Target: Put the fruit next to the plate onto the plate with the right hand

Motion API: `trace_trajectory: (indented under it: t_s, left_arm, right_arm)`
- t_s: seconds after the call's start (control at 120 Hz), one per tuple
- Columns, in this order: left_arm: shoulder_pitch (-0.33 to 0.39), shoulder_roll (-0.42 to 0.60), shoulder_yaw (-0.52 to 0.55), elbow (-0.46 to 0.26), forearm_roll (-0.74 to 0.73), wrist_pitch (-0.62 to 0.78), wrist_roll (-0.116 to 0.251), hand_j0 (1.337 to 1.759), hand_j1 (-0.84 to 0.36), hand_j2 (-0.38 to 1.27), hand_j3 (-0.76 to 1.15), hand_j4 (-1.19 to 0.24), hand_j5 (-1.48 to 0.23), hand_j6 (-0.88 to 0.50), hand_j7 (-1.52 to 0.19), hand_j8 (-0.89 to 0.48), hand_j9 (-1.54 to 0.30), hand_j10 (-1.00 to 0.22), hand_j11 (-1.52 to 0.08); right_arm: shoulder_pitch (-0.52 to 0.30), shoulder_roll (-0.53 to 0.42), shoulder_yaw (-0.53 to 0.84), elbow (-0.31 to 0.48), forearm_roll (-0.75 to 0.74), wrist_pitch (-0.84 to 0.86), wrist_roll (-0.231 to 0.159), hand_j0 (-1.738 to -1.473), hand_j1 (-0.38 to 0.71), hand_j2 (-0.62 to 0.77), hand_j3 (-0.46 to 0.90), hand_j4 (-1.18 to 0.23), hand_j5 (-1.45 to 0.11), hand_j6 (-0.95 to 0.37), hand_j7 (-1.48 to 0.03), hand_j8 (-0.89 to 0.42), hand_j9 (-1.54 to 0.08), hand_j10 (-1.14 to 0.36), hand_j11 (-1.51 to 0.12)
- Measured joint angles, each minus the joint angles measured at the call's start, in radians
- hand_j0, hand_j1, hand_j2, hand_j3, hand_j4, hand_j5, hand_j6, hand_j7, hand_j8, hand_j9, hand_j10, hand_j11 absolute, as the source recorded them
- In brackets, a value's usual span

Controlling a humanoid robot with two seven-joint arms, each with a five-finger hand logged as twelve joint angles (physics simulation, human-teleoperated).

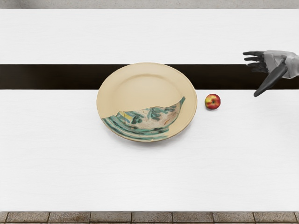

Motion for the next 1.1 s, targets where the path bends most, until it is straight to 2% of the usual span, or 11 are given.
trace_trajectory:
  t_s: [0.083, 0.167, 0.2, 0.333, 0.367, 0.408, 0.492, 0.608, 0.783, 1.0, 1.1]
  left_arm:
    - [0.000, 0.000, 0.000, 0.000, 0.000, 0.000, 0.000, 1.658, 0.35, 0.00, 0.00, 0.00, 0.00, 0.00, 0.00, 0.00, 0.00, 0.00, 0.00]
    - [0.000, 0.000, 0.000, 0.000, 0.000, 0.000, 0.000, 1.658, 0.35, 0.00, 0.00, 0.00, 0.00, 0.00, 0.00, 0.00, 0.00, 0.00, 0.00]
    - [0.000, 0.000, 0.000, 0.000, 0.000, 0.000, 0.000, 1.658, 0.35, 0.00, 0.00, 0.00, 0.00, 0.00, 0.00, 0.00, 0.00, 0.00, 0.00]
    - [0.000, 0.000, 0.000, 0.000, 0.000, 0.000, 0.000, 1.658, 0.35, 0.00, 0.00, 0.00, 0.00, 0.00, 0.00, 0.00, 0.00, 0.00, 0.00]
    - [0.000, 0.000, -0.001, 0.000, 0.000, 0.000, 0.000, 1.658, 0.35, 0.00, 0.00, 0.00, 0.00, 0.00, 0.00, 0.00, 0.00, 0.00, 0.00]
    - [0.000, 0.000, -0.001, 0.000, 0.000, 0.000, 0.000, 1.658, 0.35, 0.00, 0.00, 0.00, 0.00, 0.00, 0.00, 0.00, 0.00, 0.00, 0.00]
    - [0.000, 0.000, -0.001, 0.000, 0.000, 0.000, 0.000, 1.658, 0.35, 0.00, 0.00, 0.00, 0.00, 0.00, 0.00, 0.00, 0.00, 0.00, 0.00]
    - [0.000, 0.000, -0.001, 0.000, 0.000, 0.000, 0.000, 1.658, 0.35, 0.00, 0.00, 0.00, 0.00, 0.00, 0.00, 0.00, 0.00, 0.00, 0.00]
    - [0.000, 0.000, -0.001, 0.000, 0.000, 0.000, 0.000, 1.658, 0.35, 0.00, 0.00, 0.00, 0.00, 0.00, 0.00, 0.00, 0.00, 0.00, 0.00]
    - [0.000, 0.000, -0.001, 0.000, 0.000, 0.000, 0.000, 1.658, 0.35, 0.00, 0.00, 0.00, 0.00, 0.00, 0.00, 0.00, 0.00, 0.00, 0.00]
    - [0.000, 0.000, -0.001, 0.000, 0.000, 0.000, 0.000, 1.658, 0.35, 0.00, 0.00, 0.00, 0.00, 0.00, 0.00, 0.00, 0.00, 0.00, 0.00]
  right_arm:
    - [-0.002, 0.010, -0.004, 0.004, -0.004, 0.000, 0.000, -1.658, -0.33, 0.00, 0.00, -0.02, -0.02, -0.02, -0.02, -0.02, -0.02, -0.02, -0.02]
    - [0.015, 0.011, -0.006, 0.003, -0.009, 0.000, -0.030, -1.658, -0.33, 0.00, 0.00, -0.02, -0.02, -0.02, -0.02, -0.02, -0.02, -0.02, -0.02]
    - [0.026, 0.005, -0.007, 0.002, -0.012, 0.000, -0.059, -1.658, -0.33, 0.00, 0.00, -0.02, -0.02, -0.02, -0.02, -0.02, -0.02, -0.02, -0.02]
    - [0.085, 0.037, -0.011, 0.013, -0.057, 0.000, -0.232, -1.658, -0.33, 0.00, 0.00, -0.02, -0.02, -0.02, -0.02, -0.02, -0.02, -0.02, -0.02]
    - [0.094, 0.034, -0.018, 0.062, -0.088, 0.000, -0.257, -1.658, -0.33, 0.00, 0.00, -0.02, -0.02, -0.02, -0.02, -0.02, -0.02, -0.02, -0.02]
    - [0.100, 0.003, -0.026, 0.177, -0.128, 0.000, -0.279, -1.658, -0.33, 0.00, 0.00, -0.02, -0.02, -0.02, -0.02, -0.02, -0.02, -0.02, -0.02]
    - [0.107, -0.047, -0.035, 0.347, -0.186, 0.000, -0.304, -1.658, -0.33, 0.00, 0.00, -0.02, -0.02, -0.02, -0.02, -0.02, -0.02, -0.02, -0.02]
    - [0.113, -0.068, -0.036, 0.442, -0.253, -0.052, -0.320, -1.658, -0.33, 0.00, 0.00, -0.02, -0.02, -0.02, -0.02, -0.02, -0.02, -0.02, -0.02]
    - [0.111, -0.052, -0.037, 0.479, -0.284, -0.230, -0.376, -1.658, -0.33, 0.00, 0.00, -0.02, -0.02, -0.02, -0.02, -0.02, -0.02, -0.02, -0.02]
    - [0.091, 0.021, -0.076, 0.484, -0.302, -0.421, -0.399, -1.658, -0.33, 0.00, 0.00, -0.02, -0.03, -0.02, -0.03, -0.02, -0.03, -0.02, -0.03]
    - [0.100, 0.056, -0.108, 0.485, -0.351, -0.455, -0.455, -1.658, -0.33, 0.00, 0.00, -0.02, -0.03, -0.03, -0.03, -0.02, -0.03, -0.02, -0.03]
